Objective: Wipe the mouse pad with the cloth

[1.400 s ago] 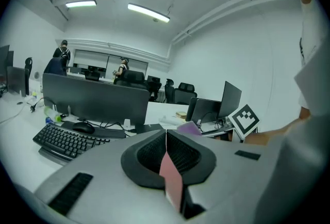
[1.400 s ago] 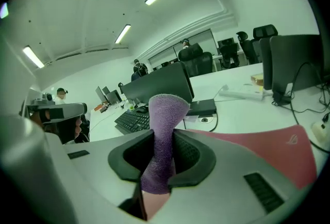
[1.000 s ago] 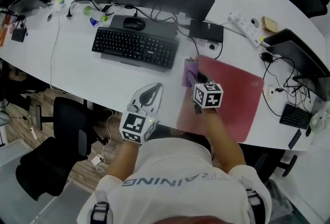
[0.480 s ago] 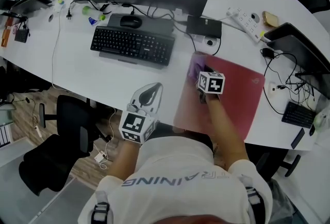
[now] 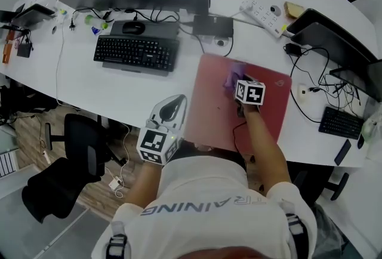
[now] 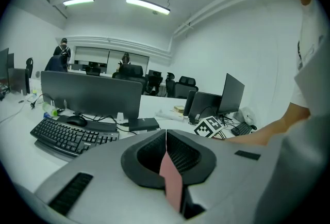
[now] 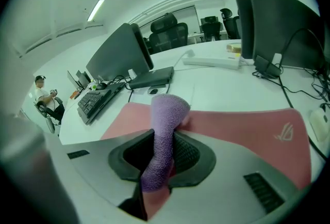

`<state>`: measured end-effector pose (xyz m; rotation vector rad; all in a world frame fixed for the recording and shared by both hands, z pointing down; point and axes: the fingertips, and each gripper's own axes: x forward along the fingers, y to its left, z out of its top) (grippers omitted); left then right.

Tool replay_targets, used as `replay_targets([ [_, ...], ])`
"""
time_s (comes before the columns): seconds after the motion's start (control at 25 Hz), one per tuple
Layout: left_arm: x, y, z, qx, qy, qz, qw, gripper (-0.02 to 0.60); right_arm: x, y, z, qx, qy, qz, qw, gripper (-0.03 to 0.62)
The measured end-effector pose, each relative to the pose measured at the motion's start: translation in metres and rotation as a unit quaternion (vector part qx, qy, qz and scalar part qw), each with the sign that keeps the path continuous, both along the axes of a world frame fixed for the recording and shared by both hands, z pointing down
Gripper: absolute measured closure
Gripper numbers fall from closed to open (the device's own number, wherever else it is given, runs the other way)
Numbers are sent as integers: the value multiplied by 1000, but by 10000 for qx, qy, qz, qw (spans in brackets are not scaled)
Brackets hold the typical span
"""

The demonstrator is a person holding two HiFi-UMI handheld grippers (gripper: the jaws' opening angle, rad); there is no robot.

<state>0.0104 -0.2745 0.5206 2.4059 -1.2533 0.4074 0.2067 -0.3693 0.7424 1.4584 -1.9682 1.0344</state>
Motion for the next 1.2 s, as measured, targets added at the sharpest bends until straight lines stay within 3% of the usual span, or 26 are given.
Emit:
replay_targets([
  [0.4,72,24,-5,81,0,167,9998,549,130,30,-6,9,191,601,9980,490],
  [0.8,123,44,-7,115,-28,294,9995,549,231,54,-5,26,460,973,9942,490],
  [1.0,121,53,-12,137,-75,269,9995,549,263,66,-9,144,743,1169,9903,490],
  [1.2,115,52,-23,267,-9,362,9990,549,252,79,-44,705,628,1139,9890,490],
])
